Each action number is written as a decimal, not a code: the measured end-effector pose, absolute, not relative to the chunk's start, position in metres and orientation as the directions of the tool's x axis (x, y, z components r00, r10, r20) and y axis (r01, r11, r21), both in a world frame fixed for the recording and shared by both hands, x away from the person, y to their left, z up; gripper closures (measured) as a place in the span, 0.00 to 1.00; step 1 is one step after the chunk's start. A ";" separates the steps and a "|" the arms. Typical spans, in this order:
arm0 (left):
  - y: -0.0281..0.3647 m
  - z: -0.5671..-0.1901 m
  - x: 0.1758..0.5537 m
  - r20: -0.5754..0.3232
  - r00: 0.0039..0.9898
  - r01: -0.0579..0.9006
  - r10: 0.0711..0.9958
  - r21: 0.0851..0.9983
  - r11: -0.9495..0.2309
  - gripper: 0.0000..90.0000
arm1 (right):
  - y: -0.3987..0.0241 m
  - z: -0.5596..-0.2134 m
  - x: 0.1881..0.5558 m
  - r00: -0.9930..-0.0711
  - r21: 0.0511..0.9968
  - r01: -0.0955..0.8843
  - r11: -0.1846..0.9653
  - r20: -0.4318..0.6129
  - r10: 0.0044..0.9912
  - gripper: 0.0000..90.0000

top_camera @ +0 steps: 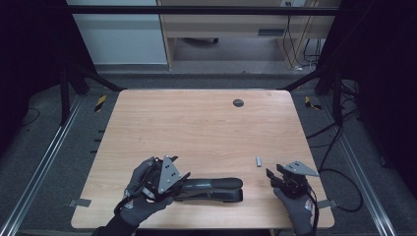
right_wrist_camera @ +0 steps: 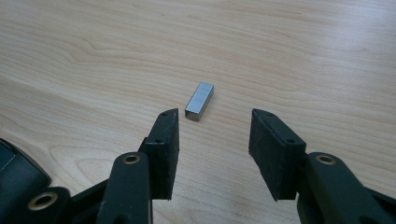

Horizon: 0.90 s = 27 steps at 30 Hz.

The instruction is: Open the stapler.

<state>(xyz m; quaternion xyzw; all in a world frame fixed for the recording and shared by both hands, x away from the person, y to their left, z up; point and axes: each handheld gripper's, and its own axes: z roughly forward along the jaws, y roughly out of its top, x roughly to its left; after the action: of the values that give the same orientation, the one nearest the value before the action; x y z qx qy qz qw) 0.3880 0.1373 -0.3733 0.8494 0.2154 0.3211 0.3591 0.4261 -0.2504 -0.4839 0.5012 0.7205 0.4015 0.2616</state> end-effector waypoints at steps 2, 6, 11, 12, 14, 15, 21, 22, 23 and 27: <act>0.135 -0.373 0.387 0.391 0.704 0.131 0.592 0.748 -0.651 0.44 | -0.250 -0.484 0.426 -0.362 0.841 0.511 0.177 0.023 0.932 0.59; 0.127 -0.372 0.383 0.408 0.713 0.109 0.570 0.739 -0.665 0.44 | -0.248 -0.484 0.426 -0.368 0.840 0.512 0.183 0.022 0.929 0.59; 0.116 -0.371 0.377 0.436 0.720 0.080 0.540 0.721 -0.688 0.44 | -0.247 -0.484 0.426 -0.373 0.841 0.507 0.190 0.015 0.928 0.60; 0.114 -0.371 0.376 0.439 0.721 0.075 0.537 0.721 -0.689 0.44 | -0.247 -0.484 0.426 -0.373 0.840 0.507 0.190 0.016 0.928 0.60; 0.113 -0.371 0.375 0.440 0.722 0.071 0.534 0.720 -0.690 0.44 | -0.247 -0.484 0.426 -0.371 0.840 0.510 0.186 0.020 0.928 0.60; 0.110 -0.371 0.373 0.450 0.724 0.062 0.522 0.712 -0.700 0.44 | -0.247 -0.484 0.426 -0.372 0.840 0.509 0.187 0.019 0.928 0.60; 0.102 -0.374 0.371 0.463 0.731 0.050 0.500 0.695 -0.717 0.44 | -0.247 -0.485 0.426 -0.374 0.840 0.508 0.191 0.015 0.927 0.61; 0.100 -0.376 0.370 0.471 0.732 0.043 0.492 0.689 -0.724 0.44 | -0.247 -0.485 0.426 -0.375 0.840 0.508 0.191 0.015 0.927 0.61; 0.100 -0.376 0.370 0.471 0.732 0.043 0.492 0.689 -0.724 0.44 | -0.247 -0.485 0.426 -0.375 0.840 0.508 0.191 0.015 0.927 0.61; 0.094 -0.379 0.366 0.490 0.730 0.028 0.476 0.675 -0.738 0.43 | -0.247 -0.485 0.426 -0.374 0.839 0.509 0.190 0.017 0.927 0.61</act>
<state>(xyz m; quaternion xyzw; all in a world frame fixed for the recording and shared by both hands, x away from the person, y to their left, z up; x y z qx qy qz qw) 0.3658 0.0937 -0.3788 0.8689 0.1451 0.3374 0.3319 0.4264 -0.2474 -0.4847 0.4947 0.7259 0.4002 0.2610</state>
